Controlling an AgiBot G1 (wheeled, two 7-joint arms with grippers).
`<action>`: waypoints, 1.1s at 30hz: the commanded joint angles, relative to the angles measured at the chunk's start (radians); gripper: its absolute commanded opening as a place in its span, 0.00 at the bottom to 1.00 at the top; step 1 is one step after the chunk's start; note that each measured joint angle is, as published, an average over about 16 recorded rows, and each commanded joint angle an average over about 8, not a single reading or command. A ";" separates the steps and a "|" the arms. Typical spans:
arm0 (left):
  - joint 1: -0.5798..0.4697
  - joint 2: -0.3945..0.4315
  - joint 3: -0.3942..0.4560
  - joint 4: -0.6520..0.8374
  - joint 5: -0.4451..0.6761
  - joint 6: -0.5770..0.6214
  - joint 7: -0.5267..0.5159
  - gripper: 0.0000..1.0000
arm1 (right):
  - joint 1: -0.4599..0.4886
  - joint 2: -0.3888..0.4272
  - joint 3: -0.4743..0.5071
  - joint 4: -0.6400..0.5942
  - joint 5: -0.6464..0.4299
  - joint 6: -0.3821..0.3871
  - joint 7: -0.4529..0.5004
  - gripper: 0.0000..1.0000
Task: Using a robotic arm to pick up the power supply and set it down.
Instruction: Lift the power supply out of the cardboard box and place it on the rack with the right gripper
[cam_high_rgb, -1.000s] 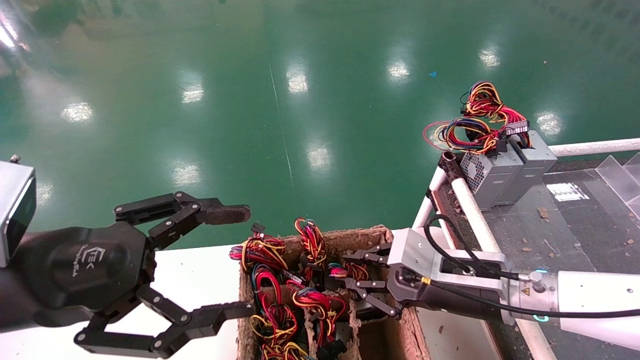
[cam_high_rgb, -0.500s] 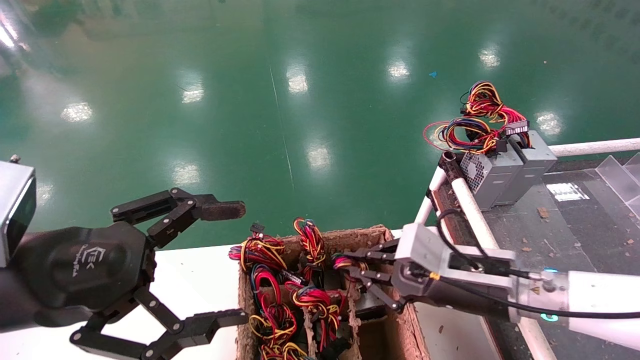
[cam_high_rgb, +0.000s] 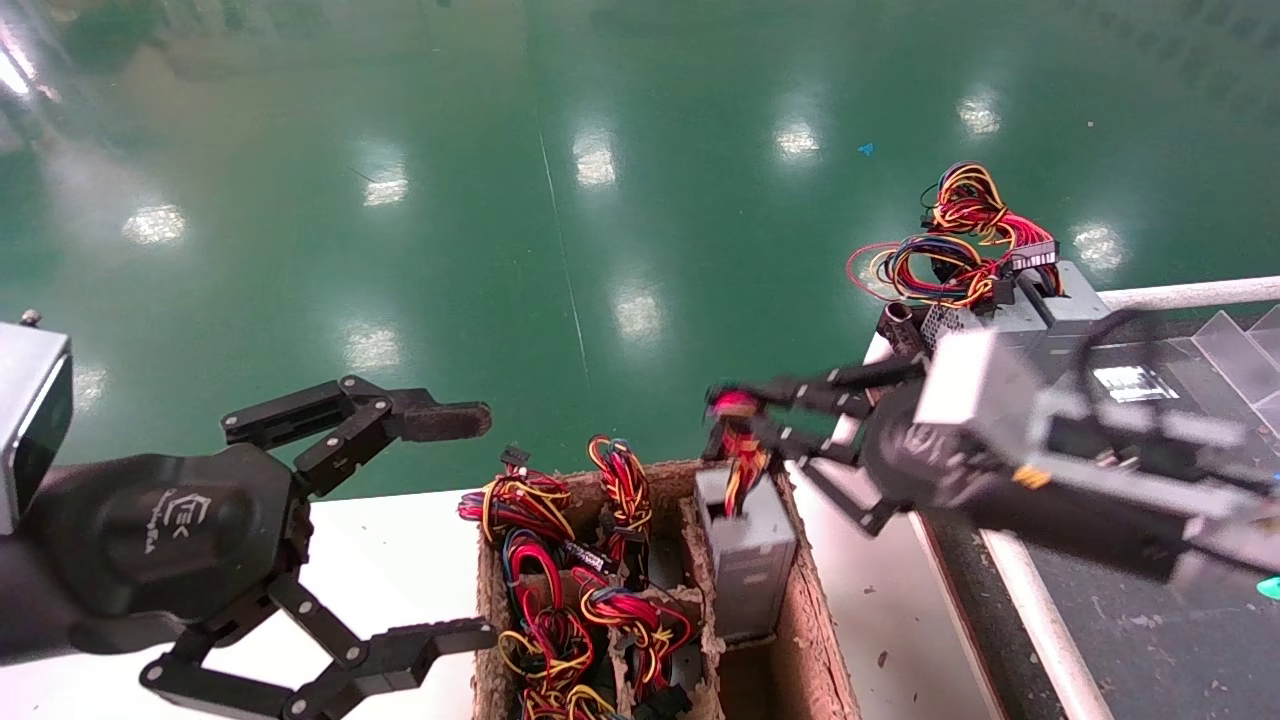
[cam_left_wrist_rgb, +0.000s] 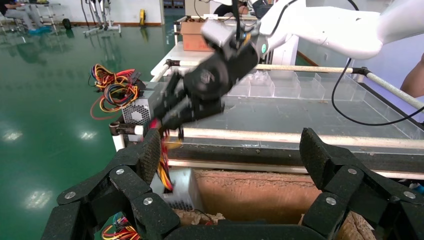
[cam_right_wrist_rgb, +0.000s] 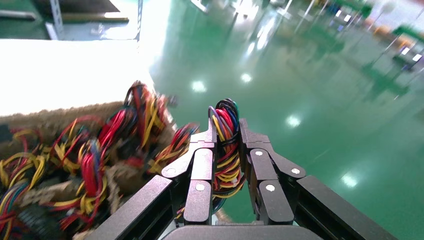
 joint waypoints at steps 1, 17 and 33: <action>0.000 0.000 0.000 0.000 0.000 0.000 0.000 1.00 | 0.006 0.015 0.022 0.002 0.029 -0.013 -0.016 0.00; 0.000 0.000 0.000 0.000 0.000 0.000 0.000 1.00 | 0.139 0.101 0.248 0.002 0.183 0.075 -0.114 0.00; 0.000 0.000 0.001 0.000 0.000 0.000 0.000 1.00 | 0.177 0.203 0.281 -0.091 -0.029 0.350 -0.153 0.00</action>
